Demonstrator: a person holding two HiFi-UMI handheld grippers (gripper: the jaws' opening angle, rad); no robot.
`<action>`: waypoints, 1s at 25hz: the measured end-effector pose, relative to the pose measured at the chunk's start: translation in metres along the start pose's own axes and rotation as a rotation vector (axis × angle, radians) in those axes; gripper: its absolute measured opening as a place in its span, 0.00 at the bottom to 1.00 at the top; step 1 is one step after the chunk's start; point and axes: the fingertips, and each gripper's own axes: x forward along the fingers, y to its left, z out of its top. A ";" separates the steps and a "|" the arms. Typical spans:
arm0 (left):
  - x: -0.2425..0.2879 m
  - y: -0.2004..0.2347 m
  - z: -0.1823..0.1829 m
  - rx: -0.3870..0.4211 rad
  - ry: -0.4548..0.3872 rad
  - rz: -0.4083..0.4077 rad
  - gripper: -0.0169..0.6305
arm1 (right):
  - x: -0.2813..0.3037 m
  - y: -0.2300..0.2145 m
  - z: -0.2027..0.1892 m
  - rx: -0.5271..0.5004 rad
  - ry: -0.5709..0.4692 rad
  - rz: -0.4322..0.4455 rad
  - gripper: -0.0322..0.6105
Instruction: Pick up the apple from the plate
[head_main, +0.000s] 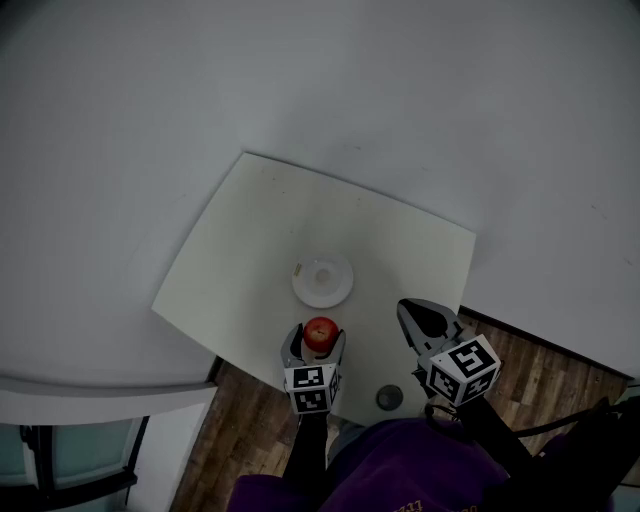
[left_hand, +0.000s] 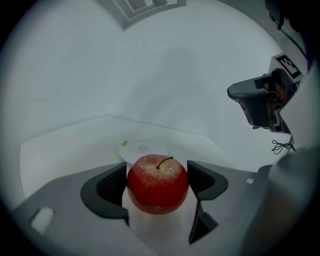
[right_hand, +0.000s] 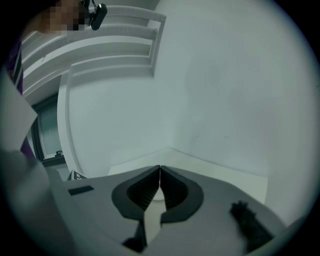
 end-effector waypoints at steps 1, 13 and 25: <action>-0.001 0.000 -0.001 -0.005 0.001 0.002 0.62 | 0.000 0.000 0.000 0.000 0.000 0.001 0.07; -0.002 0.001 -0.015 -0.006 0.020 0.006 0.62 | -0.002 0.001 0.000 -0.003 0.000 -0.001 0.07; -0.002 0.001 -0.022 0.009 0.014 -0.013 0.62 | -0.003 0.002 0.000 -0.004 -0.002 -0.006 0.07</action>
